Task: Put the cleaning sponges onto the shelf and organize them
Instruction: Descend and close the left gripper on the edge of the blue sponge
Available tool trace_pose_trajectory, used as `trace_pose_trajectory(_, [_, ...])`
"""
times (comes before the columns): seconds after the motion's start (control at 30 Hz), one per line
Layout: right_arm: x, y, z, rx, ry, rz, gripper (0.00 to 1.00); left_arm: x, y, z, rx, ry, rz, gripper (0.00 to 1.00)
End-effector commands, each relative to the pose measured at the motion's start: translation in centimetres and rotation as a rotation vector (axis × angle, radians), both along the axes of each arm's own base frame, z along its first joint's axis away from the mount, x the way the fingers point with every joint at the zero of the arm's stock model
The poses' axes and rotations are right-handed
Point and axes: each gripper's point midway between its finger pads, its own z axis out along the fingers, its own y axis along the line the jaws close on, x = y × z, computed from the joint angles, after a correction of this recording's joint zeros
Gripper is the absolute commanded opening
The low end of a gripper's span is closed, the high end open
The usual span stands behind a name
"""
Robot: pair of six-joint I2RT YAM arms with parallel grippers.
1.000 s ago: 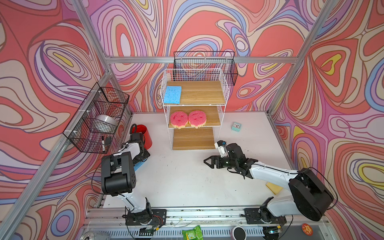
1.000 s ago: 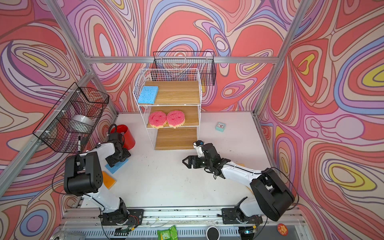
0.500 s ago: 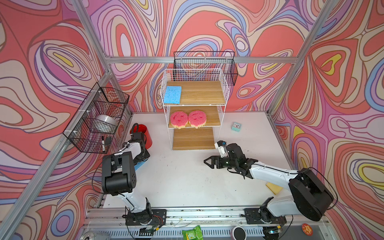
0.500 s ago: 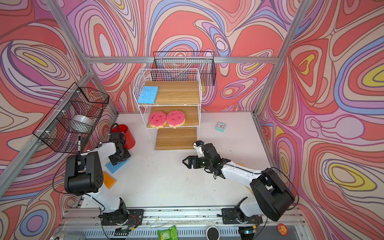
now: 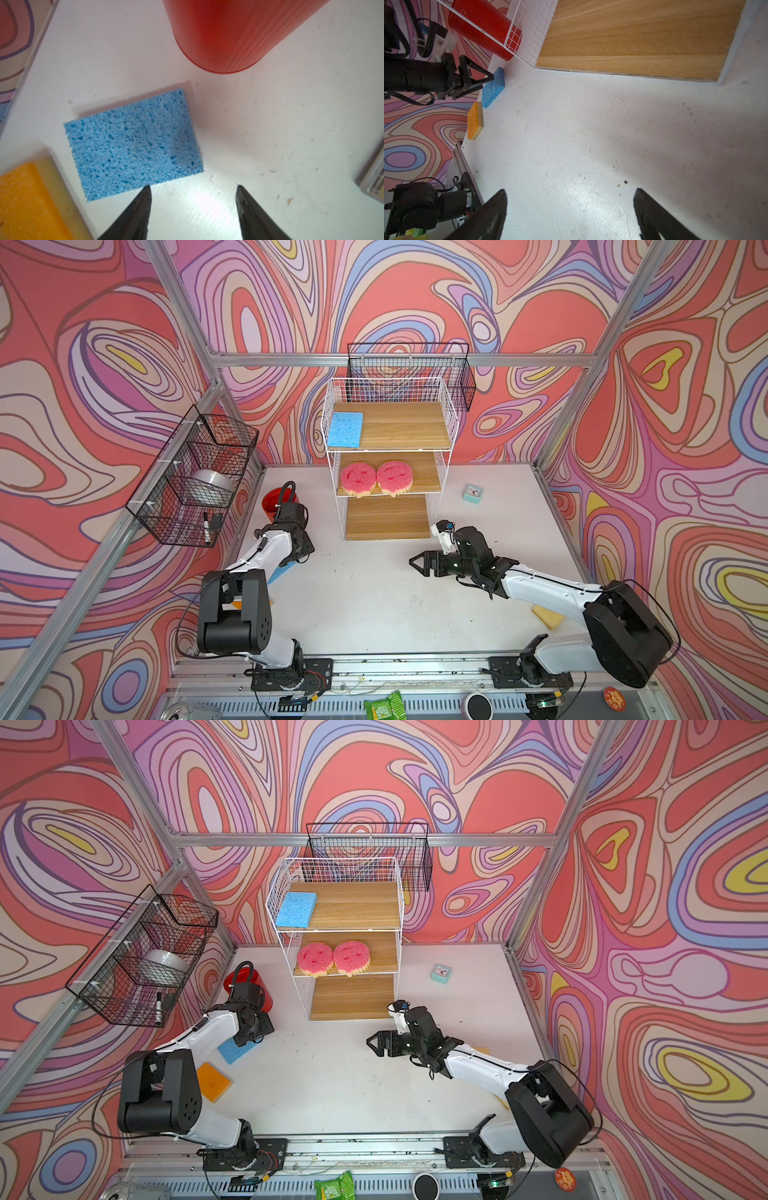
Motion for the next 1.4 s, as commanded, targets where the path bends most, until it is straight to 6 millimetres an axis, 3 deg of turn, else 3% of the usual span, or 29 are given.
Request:
trace_pose_trajectory(0.0, [0.0, -0.2, -0.1, -0.02, -0.01, -0.001, 0.98, -1.8, 0.2, 0.2, 0.005, 0.036, 0.017, 0.73])
trace_pose_trajectory(0.13, [0.0, -0.1, -0.4, -0.023, -0.001, 0.002, 0.98, -1.7, 0.8, 0.5, 0.041, 0.047, 0.014, 0.84])
trace_pose_trajectory(0.3, [-0.1, -0.1, -0.6, -0.021, 0.004, 0.006, 0.98, -1.2, 1.5, -0.7, 0.091, 0.143, -0.023, 0.92])
trace_pose_trajectory(0.63, [-0.1, 0.0, -1.0, -0.027, 0.009, 0.012, 0.98, 0.7, 2.5, -2.1, 0.094, 0.173, -0.035, 0.96])
trace_pose_trajectory(0.93, [-0.1, 0.0, -1.0, -0.03, 0.011, 0.009, 0.98, 2.1, 1.9, -3.3, 0.056, 0.183, -0.06, 0.78])
trace_pose_trajectory(1.03, [-0.1, -0.1, -1.0, -0.03, 0.009, 0.008, 0.98, 1.9, 1.8, -3.4, 0.046, 0.183, -0.056, 0.67])
trace_pose_trajectory(1.37, [-0.1, -0.1, -0.8, -0.028, 0.006, 0.007, 0.98, 0.3, 1.9, -3.9, 0.057, 0.193, -0.043, 0.52])
